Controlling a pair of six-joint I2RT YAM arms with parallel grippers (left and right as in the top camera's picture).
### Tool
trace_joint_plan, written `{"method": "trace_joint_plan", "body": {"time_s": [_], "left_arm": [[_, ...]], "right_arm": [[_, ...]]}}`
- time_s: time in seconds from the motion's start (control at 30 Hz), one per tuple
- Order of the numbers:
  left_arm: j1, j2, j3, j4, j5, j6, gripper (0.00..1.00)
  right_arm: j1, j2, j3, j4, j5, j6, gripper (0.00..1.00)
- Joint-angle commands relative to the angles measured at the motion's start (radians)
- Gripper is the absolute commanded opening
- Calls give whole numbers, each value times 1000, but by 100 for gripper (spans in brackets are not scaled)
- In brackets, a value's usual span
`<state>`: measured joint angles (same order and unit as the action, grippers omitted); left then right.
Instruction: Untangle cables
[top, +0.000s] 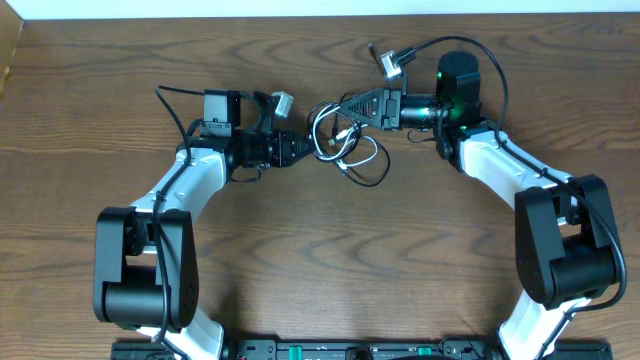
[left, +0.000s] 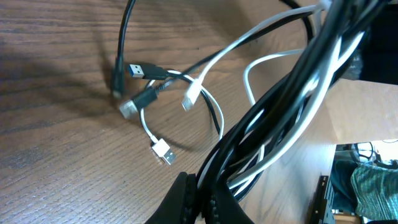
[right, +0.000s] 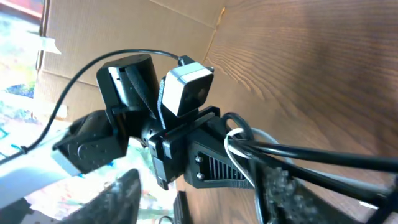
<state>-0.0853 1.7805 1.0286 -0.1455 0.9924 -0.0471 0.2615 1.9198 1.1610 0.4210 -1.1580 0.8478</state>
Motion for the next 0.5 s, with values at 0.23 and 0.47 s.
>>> {"method": "trace_joint_plan", "body": {"time_s": [0.23,0.47], "left_arm": [[0,15,2,5,8,29,7],[0,15,2,5,9,48,8]], "right_arm": [[-26,1,2,-293,60,-209,85],[-83,1,2,-507,114,-330,86]]}}
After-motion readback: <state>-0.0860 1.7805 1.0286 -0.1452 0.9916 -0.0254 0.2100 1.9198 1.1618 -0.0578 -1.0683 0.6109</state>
